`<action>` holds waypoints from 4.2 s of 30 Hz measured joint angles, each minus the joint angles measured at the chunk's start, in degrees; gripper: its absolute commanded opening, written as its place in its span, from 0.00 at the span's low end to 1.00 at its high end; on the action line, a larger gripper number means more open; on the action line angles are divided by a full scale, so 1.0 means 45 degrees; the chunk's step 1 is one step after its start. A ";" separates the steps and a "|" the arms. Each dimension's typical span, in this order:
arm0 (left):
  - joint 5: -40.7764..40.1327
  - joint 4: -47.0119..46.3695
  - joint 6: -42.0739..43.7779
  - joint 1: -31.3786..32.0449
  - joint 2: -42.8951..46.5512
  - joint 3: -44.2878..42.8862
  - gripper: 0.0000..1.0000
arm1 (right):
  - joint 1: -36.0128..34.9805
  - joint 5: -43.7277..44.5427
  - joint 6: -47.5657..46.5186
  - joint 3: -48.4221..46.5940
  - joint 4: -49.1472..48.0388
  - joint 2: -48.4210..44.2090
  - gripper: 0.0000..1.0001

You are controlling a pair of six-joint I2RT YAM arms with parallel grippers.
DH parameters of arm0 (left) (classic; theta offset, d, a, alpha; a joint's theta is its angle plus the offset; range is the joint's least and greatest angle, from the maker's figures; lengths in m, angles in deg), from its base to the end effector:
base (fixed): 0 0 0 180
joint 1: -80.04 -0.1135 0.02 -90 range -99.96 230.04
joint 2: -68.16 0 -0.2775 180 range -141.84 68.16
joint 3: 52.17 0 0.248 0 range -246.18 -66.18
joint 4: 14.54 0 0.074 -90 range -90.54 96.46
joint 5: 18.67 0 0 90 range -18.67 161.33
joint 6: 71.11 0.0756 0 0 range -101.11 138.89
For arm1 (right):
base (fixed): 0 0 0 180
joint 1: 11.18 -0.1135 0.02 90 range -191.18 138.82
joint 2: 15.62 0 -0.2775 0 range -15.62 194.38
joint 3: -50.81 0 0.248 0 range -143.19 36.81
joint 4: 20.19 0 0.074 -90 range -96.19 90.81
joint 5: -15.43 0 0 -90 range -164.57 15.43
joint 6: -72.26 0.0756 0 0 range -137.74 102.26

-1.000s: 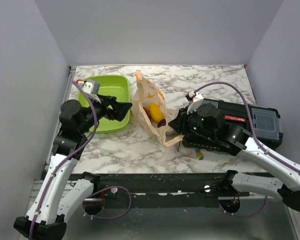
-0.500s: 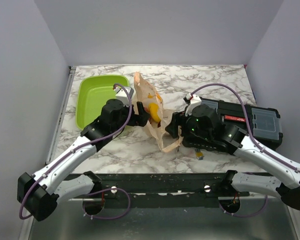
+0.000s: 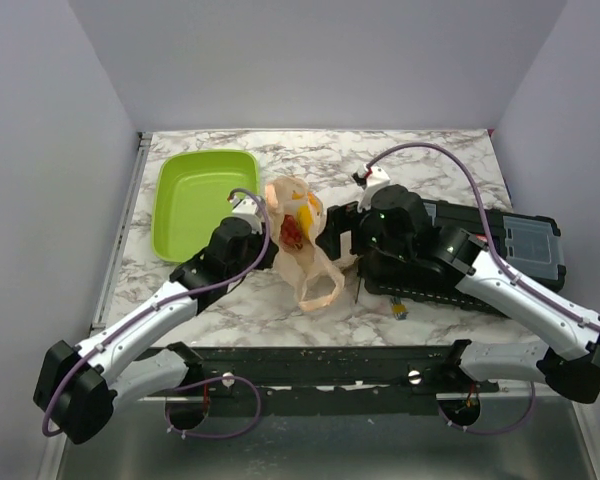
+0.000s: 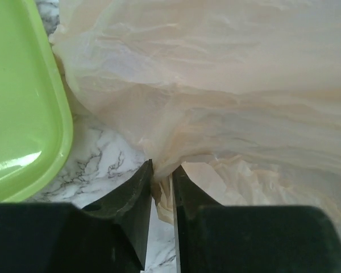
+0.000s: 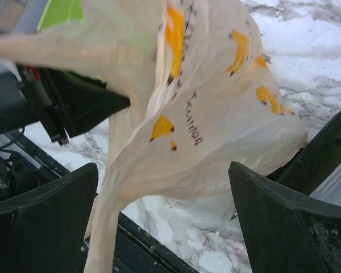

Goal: Take the fake fruits out of the plastic bag
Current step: Adjust the plastic bag at the center of the board.

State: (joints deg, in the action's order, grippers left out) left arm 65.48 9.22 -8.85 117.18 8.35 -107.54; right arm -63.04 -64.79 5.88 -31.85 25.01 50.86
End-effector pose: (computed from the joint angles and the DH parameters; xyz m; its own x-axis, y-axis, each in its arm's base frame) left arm 0.2113 -0.1504 0.2637 -0.5796 -0.1418 -0.8024 0.2929 0.8827 -0.3676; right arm 0.1814 0.2102 0.3650 -0.5483 -0.0589 -0.8342 -0.5061 0.8175 0.2749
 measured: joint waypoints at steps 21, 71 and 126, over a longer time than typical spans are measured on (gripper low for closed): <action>0.1209 -0.2361 -0.1802 0.0000 0.2108 0.3308 0.00 | -0.0296 -0.0228 0.0102 -0.1554 0.0442 0.3628 1.00; 0.0748 0.0835 -0.5377 0.0000 0.7946 0.5814 0.50 | -0.2482 0.6309 0.1491 0.1797 0.0578 0.0724 0.01; 0.0884 -0.4818 -0.0695 0.3419 0.1253 0.3648 0.40 | -0.2482 0.3211 0.0646 0.4847 -0.1481 -0.2045 0.01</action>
State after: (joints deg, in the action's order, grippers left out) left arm 69.46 -12.46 -11.98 132.57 13.99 -91.13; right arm -74.21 -50.35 8.78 -10.04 18.35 41.66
